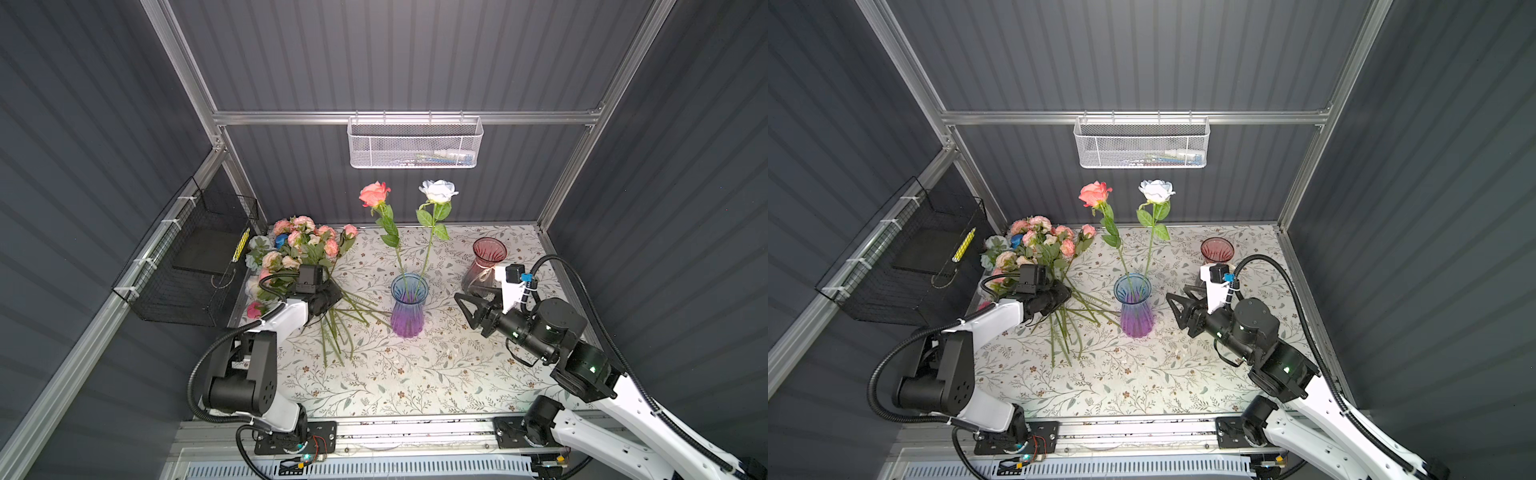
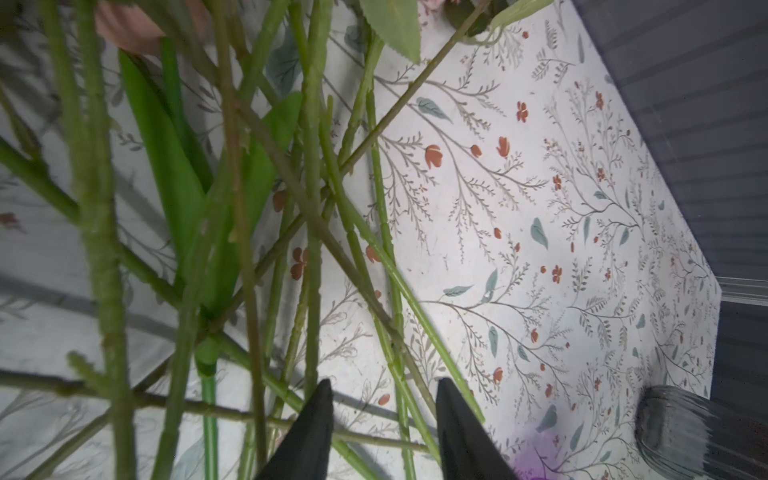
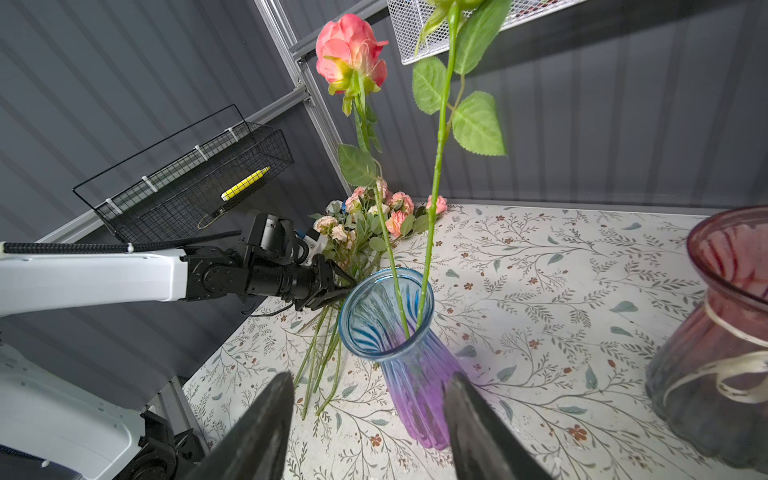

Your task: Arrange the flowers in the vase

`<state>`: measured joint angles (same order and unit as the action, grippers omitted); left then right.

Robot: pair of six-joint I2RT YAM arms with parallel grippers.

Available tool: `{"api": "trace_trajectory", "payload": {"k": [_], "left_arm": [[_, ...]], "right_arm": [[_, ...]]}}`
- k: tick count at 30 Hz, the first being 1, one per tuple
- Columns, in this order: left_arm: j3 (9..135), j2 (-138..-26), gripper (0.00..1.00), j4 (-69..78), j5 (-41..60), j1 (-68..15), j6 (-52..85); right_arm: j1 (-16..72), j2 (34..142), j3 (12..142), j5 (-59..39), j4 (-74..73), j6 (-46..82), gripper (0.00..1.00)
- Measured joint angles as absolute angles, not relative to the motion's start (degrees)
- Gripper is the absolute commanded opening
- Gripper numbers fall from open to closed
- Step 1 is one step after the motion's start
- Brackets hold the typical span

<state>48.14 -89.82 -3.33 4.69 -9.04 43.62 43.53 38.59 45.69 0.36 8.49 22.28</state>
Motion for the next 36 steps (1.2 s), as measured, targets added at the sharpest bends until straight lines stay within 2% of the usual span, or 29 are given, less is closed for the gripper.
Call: {"api": "trace_trajectory", "payload": {"k": [13, 19, 23, 31, 36], "left_arm": [[52.97, -95.20, 0.33, 1.43, 4.75, -9.06, 44.60], [52.77, -95.98, 0.37, 1.43, 4.73, -9.06, 45.10], [50.52, -92.01, 0.39, 1.10, 4.45, -9.08, 45.71], [48.95, -80.40, 0.33, -2.66, -0.93, -9.26, 45.69], [46.06, -78.52, 0.33, -5.67, -4.21, -8.16, 45.67]], "right_arm": [[43.31, 39.24, 45.69, 0.45, 8.56, 21.82, 0.60], [43.09, 39.31, 45.69, 0.45, 8.58, 21.82, 0.60], [43.09, 39.20, 45.69, 0.43, 8.58, 21.82, 0.60], [42.87, 38.68, 45.23, 0.43, 8.54, 21.87, 0.60], [42.87, 37.93, 44.71, 0.43, 8.60, 21.87, 0.60]]}}
